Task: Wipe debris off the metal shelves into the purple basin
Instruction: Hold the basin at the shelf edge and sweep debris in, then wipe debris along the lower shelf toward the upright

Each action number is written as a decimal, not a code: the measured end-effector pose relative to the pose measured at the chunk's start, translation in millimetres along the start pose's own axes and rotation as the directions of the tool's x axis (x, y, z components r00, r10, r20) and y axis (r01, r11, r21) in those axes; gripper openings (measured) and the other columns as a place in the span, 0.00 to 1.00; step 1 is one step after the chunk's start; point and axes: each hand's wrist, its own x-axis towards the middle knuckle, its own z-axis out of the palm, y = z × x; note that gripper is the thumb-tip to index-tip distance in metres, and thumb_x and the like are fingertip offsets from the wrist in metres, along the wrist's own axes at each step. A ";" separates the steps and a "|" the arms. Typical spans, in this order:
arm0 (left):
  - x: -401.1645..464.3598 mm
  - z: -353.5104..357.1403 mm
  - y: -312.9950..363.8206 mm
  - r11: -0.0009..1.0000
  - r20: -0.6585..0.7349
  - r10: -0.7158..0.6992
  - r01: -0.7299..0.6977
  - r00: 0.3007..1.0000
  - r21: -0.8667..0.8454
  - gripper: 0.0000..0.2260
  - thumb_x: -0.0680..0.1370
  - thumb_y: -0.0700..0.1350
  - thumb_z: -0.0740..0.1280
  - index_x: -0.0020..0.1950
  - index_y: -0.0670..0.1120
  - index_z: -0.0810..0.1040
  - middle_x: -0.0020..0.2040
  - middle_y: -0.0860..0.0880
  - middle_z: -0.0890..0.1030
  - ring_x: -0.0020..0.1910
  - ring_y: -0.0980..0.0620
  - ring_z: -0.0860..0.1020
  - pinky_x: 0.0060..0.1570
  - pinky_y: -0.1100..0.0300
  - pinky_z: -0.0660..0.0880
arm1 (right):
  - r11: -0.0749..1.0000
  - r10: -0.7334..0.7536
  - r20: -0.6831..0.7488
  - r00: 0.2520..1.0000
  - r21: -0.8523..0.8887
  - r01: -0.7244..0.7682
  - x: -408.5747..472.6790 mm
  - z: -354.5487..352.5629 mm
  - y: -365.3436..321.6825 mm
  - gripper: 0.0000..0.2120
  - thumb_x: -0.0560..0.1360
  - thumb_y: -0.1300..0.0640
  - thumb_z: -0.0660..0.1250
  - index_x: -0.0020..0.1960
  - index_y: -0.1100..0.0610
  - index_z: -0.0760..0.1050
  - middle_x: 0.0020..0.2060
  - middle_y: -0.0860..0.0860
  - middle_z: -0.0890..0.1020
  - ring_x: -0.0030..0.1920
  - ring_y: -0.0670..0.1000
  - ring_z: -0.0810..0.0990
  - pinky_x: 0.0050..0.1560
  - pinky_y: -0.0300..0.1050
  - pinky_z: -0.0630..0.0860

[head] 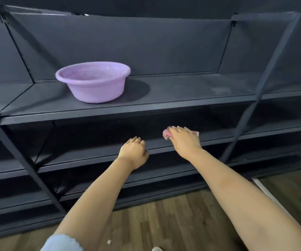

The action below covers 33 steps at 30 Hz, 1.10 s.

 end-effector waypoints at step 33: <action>184.5 136.9 183.2 0.991 0.250 -0.125 0.131 0.960 -0.008 0.22 0.83 0.49 0.52 0.75 0.43 0.60 0.76 0.45 0.60 0.76 0.48 0.56 0.72 0.59 0.51 | 0.989 0.115 0.177 0.978 0.072 -0.129 49.7 132.0 298.4 0.15 0.80 0.60 0.56 0.65 0.52 0.68 0.62 0.49 0.76 0.61 0.53 0.74 0.53 0.47 0.68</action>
